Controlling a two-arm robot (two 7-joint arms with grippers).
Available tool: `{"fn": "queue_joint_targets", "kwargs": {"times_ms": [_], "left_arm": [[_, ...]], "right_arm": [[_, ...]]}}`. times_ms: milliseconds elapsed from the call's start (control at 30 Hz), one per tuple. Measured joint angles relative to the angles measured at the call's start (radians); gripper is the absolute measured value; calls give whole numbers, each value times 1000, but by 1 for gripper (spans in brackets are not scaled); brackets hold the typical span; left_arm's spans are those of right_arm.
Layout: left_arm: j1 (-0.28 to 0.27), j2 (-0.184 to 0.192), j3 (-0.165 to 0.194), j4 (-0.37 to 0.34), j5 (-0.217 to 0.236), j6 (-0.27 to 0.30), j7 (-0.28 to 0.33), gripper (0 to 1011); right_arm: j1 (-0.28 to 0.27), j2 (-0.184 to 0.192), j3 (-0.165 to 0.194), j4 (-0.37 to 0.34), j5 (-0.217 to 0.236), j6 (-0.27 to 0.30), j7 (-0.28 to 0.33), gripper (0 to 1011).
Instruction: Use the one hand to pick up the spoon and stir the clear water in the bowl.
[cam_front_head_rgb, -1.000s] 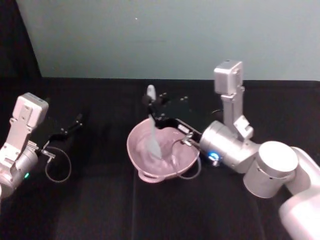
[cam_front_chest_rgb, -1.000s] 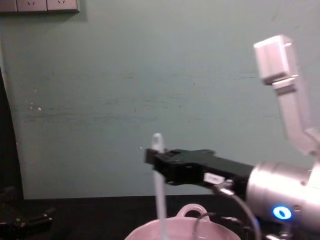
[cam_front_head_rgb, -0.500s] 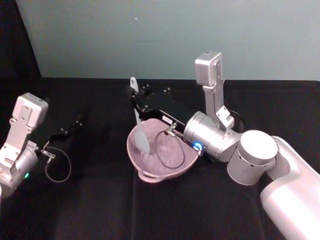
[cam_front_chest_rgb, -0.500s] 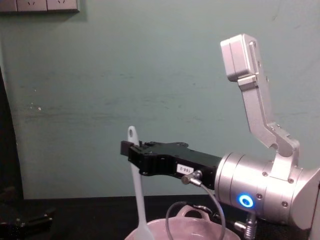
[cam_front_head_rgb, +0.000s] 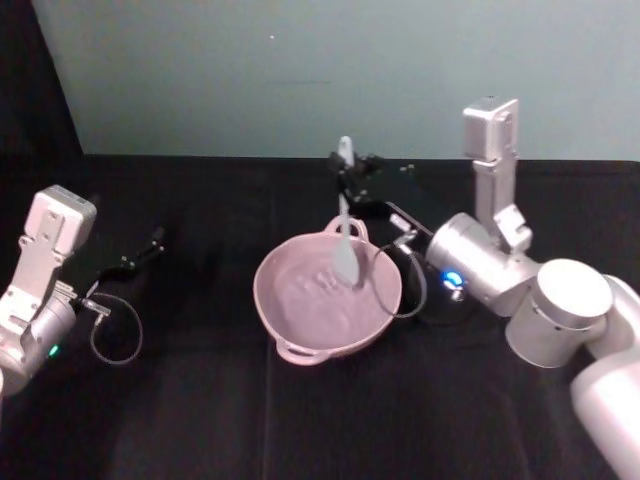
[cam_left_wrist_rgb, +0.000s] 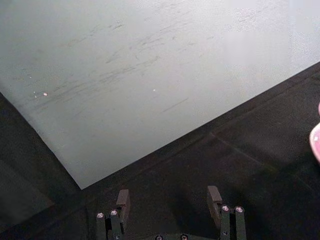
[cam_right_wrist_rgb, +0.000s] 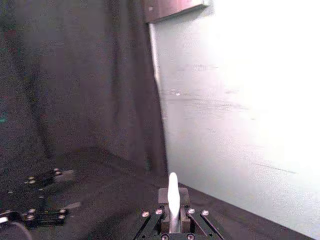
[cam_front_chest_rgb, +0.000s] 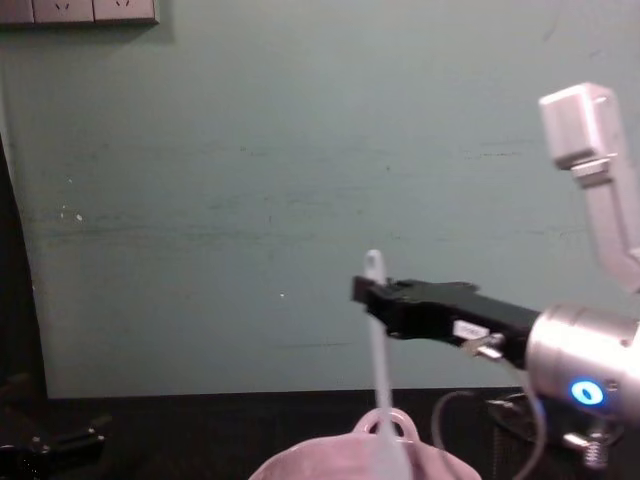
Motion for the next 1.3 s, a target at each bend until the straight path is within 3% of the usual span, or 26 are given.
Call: {"fn": "queue_joint_targets", "kwargs": {"times_ms": [133, 333, 600, 900, 1133, 1300], "left_arm": [[0, 0, 0, 0, 0, 0, 0, 1011], [0, 0, 0, 0, 0, 0, 0, 1011], [0, 0, 0, 0, 0, 0, 0, 1011], [0, 0, 0, 0, 0, 0, 0, 1011], [0, 0, 0, 0, 0, 0, 0, 1011], [0, 0, 0, 0, 0, 0, 0, 1011]], "right_arm": [[-30, 29, 32, -46, -1, 9, -19, 114], [-53, 43, 43, -84, -9, 21, -27, 114], [-71, 24, 3, -111, -31, 35, -14, 114], [-77, -20, -53, -123, -8, 37, 33, 114], [-73, -15, -57, -145, 1, 38, 35, 114], [-71, 12, -42, -199, 5, 49, 24, 114]]}}
